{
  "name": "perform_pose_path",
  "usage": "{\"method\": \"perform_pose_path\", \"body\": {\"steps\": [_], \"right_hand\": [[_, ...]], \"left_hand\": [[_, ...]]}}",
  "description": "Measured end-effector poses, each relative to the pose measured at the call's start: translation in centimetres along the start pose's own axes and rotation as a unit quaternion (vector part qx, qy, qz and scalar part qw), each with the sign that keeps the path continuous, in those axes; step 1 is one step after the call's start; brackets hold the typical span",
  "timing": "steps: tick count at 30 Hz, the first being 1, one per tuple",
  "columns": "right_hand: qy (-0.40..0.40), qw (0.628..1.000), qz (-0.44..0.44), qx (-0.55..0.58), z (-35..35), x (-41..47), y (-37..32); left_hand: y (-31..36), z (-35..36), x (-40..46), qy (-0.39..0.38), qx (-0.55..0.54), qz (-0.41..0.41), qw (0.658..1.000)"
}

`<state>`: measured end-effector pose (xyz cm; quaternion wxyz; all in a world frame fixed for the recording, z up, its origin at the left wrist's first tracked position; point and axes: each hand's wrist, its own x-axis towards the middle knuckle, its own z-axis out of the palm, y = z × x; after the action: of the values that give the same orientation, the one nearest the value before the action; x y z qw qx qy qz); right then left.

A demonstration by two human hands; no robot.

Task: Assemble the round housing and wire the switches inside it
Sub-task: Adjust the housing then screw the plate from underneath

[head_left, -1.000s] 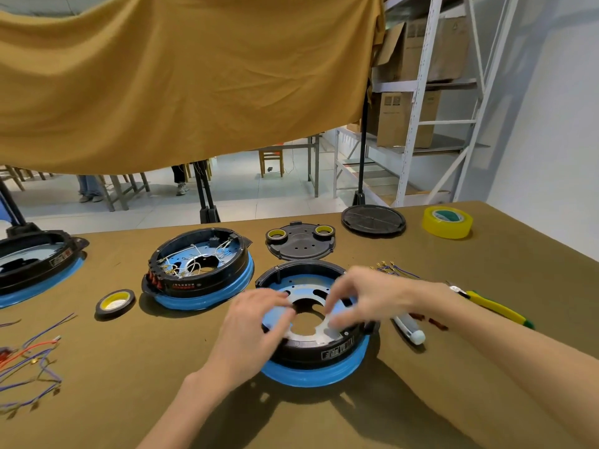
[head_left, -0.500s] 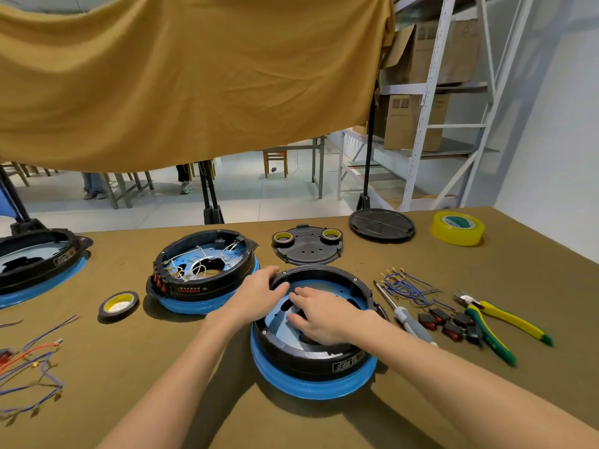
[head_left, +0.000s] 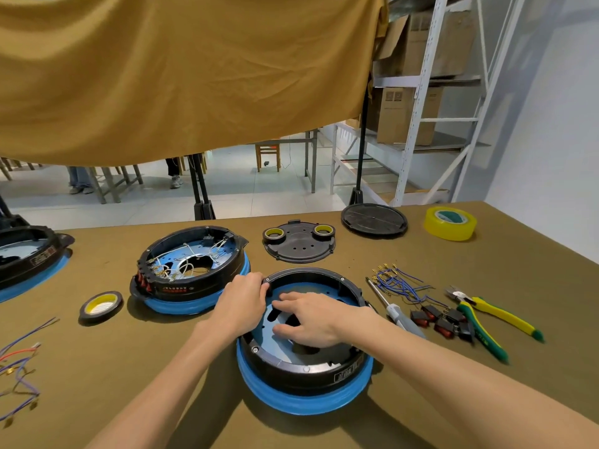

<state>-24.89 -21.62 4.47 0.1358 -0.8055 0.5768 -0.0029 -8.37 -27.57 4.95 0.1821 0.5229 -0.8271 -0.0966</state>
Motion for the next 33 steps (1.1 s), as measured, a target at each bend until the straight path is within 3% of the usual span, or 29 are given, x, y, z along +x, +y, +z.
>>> {"method": "perform_pose_path", "body": {"steps": [20, 33], "right_hand": [[0.006, 0.999, -0.015, -0.036, 0.7, -0.1, -0.6], [-0.009, 0.999, -0.025, -0.041, 0.4, 0.1, -0.7]], "left_hand": [[-1.0, -0.9, -0.7, -0.043, -0.076, -0.012, 0.996], [-0.8, -0.4, -2.0, 0.021, -0.054, -0.016, 0.998]]}}
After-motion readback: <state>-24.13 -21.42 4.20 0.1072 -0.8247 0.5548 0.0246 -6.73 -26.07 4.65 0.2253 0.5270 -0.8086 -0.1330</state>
